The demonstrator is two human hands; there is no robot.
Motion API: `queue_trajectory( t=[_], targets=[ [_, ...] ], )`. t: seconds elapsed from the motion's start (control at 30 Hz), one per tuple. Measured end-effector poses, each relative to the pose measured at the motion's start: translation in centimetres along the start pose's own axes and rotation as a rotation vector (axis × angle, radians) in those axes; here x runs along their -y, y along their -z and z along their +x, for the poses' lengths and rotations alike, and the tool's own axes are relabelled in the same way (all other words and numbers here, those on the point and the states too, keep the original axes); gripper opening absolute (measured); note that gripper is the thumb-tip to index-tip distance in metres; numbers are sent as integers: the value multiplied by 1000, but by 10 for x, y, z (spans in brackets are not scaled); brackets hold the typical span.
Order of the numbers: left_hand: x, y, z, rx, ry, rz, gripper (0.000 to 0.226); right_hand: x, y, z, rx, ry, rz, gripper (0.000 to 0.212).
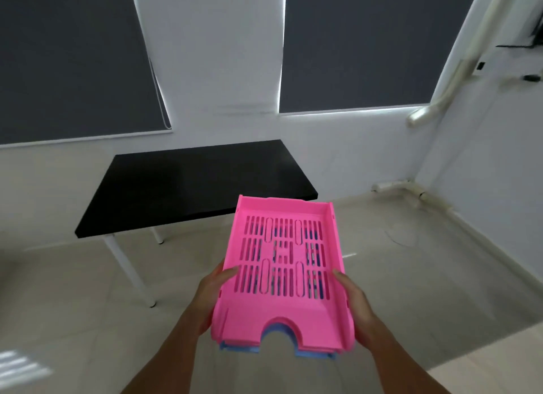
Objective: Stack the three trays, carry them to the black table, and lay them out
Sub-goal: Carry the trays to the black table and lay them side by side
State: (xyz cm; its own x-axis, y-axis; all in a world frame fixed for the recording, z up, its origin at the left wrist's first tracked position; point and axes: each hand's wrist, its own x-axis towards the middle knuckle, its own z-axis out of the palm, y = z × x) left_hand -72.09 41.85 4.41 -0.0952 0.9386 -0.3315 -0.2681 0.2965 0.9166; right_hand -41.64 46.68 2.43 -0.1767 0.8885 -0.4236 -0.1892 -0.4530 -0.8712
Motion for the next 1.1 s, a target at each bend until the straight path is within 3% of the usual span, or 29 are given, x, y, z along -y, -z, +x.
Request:
queue_trajectory(
  t=[0.6,0.83,1.1],
  targets=[
    [-137,121,252,-253,-71,-159,39,141,-176,330,319,-66,-168,47],
    [-155,168,331,-306,-28,-177,39,151,-230,417,302,-135,-221,52],
    [-171,236,431,-244,41,-202,49,153,-294,502,221,-296,-123,51]
  ],
)
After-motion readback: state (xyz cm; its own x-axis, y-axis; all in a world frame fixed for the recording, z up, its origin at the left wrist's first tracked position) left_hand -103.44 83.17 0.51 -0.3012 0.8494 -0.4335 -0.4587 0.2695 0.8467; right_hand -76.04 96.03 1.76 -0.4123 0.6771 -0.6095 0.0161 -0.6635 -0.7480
